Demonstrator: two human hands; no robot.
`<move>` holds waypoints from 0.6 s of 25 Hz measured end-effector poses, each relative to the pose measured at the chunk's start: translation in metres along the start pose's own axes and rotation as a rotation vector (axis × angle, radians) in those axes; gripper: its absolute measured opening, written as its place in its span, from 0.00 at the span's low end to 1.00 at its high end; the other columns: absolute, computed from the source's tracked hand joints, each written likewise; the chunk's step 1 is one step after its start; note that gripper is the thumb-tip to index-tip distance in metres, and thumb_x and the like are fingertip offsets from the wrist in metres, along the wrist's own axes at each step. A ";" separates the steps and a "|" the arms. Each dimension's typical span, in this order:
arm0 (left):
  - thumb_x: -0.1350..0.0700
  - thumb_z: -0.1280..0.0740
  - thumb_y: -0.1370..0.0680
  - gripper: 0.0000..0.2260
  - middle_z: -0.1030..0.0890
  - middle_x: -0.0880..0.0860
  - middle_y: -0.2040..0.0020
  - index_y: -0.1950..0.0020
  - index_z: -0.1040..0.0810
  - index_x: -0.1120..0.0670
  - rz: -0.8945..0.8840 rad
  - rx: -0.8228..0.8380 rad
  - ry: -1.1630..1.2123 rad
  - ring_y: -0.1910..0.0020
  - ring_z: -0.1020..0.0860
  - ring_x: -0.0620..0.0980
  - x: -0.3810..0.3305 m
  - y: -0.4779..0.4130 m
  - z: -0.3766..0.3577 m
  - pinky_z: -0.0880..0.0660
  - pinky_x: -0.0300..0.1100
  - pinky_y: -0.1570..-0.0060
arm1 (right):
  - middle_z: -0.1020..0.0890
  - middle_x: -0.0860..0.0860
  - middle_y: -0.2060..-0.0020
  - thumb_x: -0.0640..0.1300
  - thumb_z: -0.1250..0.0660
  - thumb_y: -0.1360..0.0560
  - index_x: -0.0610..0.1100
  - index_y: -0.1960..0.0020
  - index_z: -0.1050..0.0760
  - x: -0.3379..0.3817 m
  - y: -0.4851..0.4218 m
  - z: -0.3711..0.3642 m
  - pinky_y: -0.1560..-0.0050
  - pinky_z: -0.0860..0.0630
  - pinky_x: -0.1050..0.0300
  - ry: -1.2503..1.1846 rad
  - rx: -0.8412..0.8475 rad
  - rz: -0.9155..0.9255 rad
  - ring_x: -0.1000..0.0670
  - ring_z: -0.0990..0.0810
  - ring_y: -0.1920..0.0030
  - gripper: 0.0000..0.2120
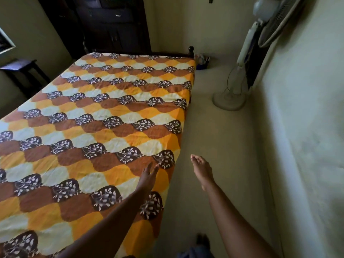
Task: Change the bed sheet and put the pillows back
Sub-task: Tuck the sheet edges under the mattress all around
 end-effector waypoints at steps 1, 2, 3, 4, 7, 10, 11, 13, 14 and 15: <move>0.49 0.43 0.20 0.24 0.41 0.57 0.25 0.25 0.42 0.53 -0.019 -0.019 -0.042 0.27 0.39 0.56 -0.012 -0.027 -0.001 0.39 0.51 0.30 | 0.24 0.45 0.37 0.51 0.43 0.20 0.42 0.34 0.28 0.012 -0.031 -0.001 0.40 0.29 0.55 0.012 0.010 0.012 0.46 0.25 0.38 0.19; 0.48 0.44 0.20 0.24 0.42 0.56 0.24 0.25 0.42 0.52 -0.041 -0.038 -0.120 0.27 0.40 0.55 -0.023 -0.057 -0.001 0.40 0.53 0.29 | 0.24 0.45 0.37 0.51 0.43 0.20 0.42 0.34 0.28 0.025 -0.064 -0.003 0.41 0.30 0.58 0.022 0.024 0.035 0.47 0.25 0.37 0.19; 0.47 0.44 0.20 0.24 0.43 0.55 0.24 0.24 0.43 0.52 -0.066 -0.058 -0.226 0.27 0.41 0.55 -0.034 -0.084 0.000 0.41 0.53 0.29 | 0.23 0.46 0.37 0.50 0.42 0.20 0.42 0.35 0.28 0.038 -0.096 -0.005 0.43 0.30 0.60 0.042 0.038 0.071 0.47 0.25 0.37 0.18; 0.47 0.44 0.19 0.25 0.44 0.54 0.24 0.24 0.45 0.51 -0.100 -0.082 -0.346 0.26 0.43 0.54 -0.045 -0.113 0.001 0.43 0.53 0.28 | 0.23 0.46 0.37 0.49 0.42 0.20 0.42 0.35 0.27 0.052 -0.129 -0.009 0.45 0.31 0.62 0.077 0.054 0.121 0.48 0.25 0.38 0.17; 0.44 0.46 0.20 0.27 0.48 0.52 0.23 0.23 0.49 0.50 -0.192 -0.157 -0.631 0.24 0.49 0.51 -0.081 -0.227 -0.008 0.48 0.49 0.26 | 0.24 0.48 0.37 0.49 0.41 0.21 0.44 0.35 0.28 0.091 -0.264 -0.042 0.41 0.30 0.60 0.223 0.132 0.296 0.49 0.26 0.36 0.17; 0.35 0.60 0.27 0.34 0.55 0.47 0.24 0.24 0.55 0.47 -0.195 -0.164 -0.822 0.24 0.56 0.49 -0.088 -0.337 -0.026 0.53 0.51 0.26 | 0.33 0.48 0.29 0.53 0.43 0.20 0.48 0.29 0.35 0.118 -0.383 -0.105 0.34 0.36 0.56 0.467 0.285 0.485 0.49 0.35 0.29 0.22; 0.35 0.61 0.29 0.35 0.56 0.46 0.24 0.24 0.57 0.46 -0.215 -0.177 -0.893 0.24 0.57 0.49 -0.084 -0.368 -0.030 0.53 0.52 0.26 | 0.38 0.49 0.26 0.55 0.46 0.20 0.50 0.27 0.39 0.123 -0.409 -0.132 0.30 0.41 0.55 0.571 0.359 0.563 0.49 0.41 0.27 0.23; 0.37 0.57 0.25 0.32 0.48 0.51 0.24 0.24 0.50 0.49 -0.313 -0.219 -1.013 0.24 0.53 0.50 -0.070 -0.403 -0.039 0.50 0.56 0.27 | 0.50 0.51 0.23 0.57 0.49 0.20 0.54 0.25 0.48 0.128 -0.437 -0.187 0.26 0.55 0.50 0.801 0.493 0.743 0.49 0.52 0.24 0.25; 0.38 0.54 0.23 0.30 0.42 0.53 0.24 0.24 0.45 0.51 -0.310 -0.209 -1.042 0.25 0.50 0.51 -0.058 -0.418 -0.042 0.49 0.56 0.28 | 0.55 0.51 0.23 0.58 0.50 0.20 0.56 0.24 0.52 0.127 -0.451 -0.217 0.26 0.61 0.47 0.901 0.548 0.840 0.49 0.57 0.24 0.26; 0.39 0.53 0.22 0.28 0.39 0.54 0.25 0.25 0.41 0.52 -0.311 -0.206 -1.065 0.25 0.48 0.52 -0.046 -0.429 -0.044 0.49 0.56 0.29 | 0.58 0.52 0.24 0.59 0.51 0.20 0.57 0.24 0.55 0.123 -0.464 -0.246 0.28 0.66 0.45 1.003 0.606 0.918 0.49 0.61 0.24 0.27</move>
Point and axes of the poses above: each hand's wrist, its own y-axis away from the middle knuckle, its own z-axis out of the back of the hand, x = y × z, the point moved 8 cm from there along -y, towards the middle knuckle
